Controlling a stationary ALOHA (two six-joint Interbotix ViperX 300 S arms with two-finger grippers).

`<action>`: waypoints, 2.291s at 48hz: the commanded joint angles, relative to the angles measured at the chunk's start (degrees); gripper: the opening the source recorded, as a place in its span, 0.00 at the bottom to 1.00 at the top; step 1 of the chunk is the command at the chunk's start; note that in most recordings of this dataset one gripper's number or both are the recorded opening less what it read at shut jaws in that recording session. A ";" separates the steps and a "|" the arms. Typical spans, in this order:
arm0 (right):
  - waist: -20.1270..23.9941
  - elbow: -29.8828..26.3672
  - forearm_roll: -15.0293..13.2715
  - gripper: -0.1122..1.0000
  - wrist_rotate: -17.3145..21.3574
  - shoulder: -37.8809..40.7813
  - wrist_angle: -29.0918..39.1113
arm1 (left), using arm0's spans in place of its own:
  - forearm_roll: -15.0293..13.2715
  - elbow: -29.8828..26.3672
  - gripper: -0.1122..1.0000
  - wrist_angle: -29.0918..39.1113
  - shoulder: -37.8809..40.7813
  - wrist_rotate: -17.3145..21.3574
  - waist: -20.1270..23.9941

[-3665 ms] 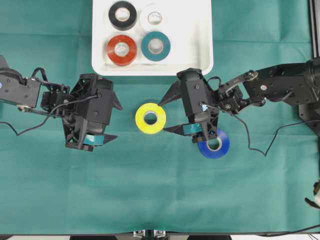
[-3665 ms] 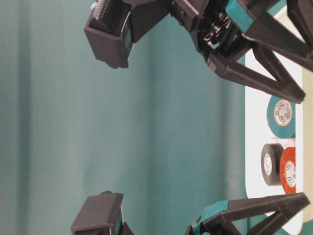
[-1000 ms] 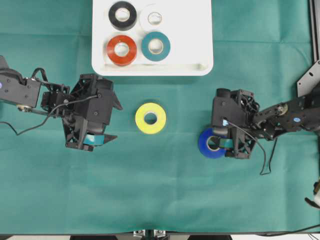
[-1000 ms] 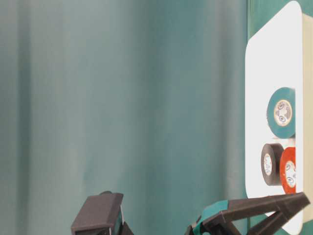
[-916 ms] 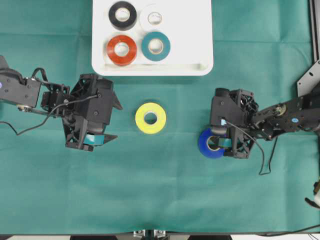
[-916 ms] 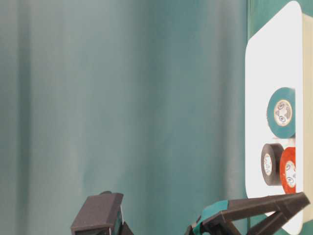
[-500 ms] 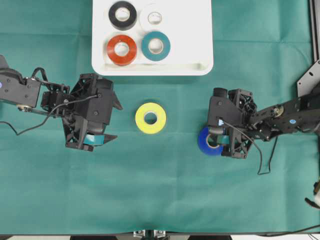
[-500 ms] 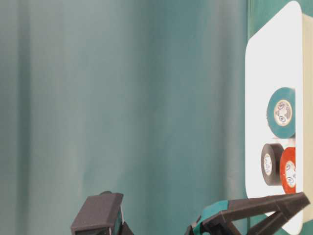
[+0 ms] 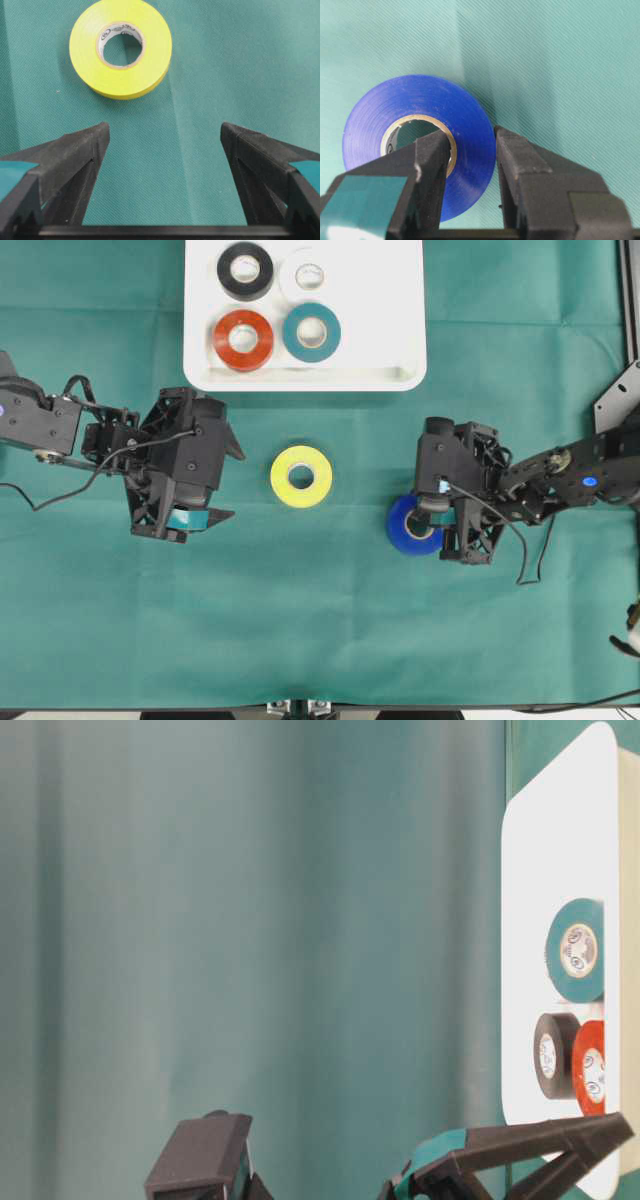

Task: Put the tape alternately from left to right into the white case.
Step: 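Lift the blue roll and carry it to the tray's upper right, then lower the blue roll into the tray and open the right gripper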

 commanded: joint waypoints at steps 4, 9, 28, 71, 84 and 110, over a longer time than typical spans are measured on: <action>-0.09 -2.20 -0.97 0.37 -0.44 -3.96 -0.09 | -0.09 -1.14 0.71 -0.26 -0.97 -0.09 -0.18; -0.97 -3.25 -3.52 0.37 -0.70 -5.98 1.32 | -0.18 -1.05 0.70 -0.26 -1.05 -0.09 -0.18; -12.04 -6.06 -14.85 0.37 -0.88 -8.53 9.05 | -0.09 -1.05 0.70 -0.26 -1.05 -0.09 -0.26; -38.58 -11.60 -26.81 0.37 -0.97 -0.53 0.35 | -0.18 -1.14 0.70 -0.26 -1.23 -0.09 -0.26; -42.63 -14.68 -26.98 0.37 -0.97 4.22 -0.53 | -0.18 -1.05 0.70 -0.26 -1.23 -0.09 -0.26; -45.18 -16.26 -26.98 0.37 -0.70 9.23 -0.62 | -0.18 -1.14 0.70 -0.18 -1.23 -0.09 -0.26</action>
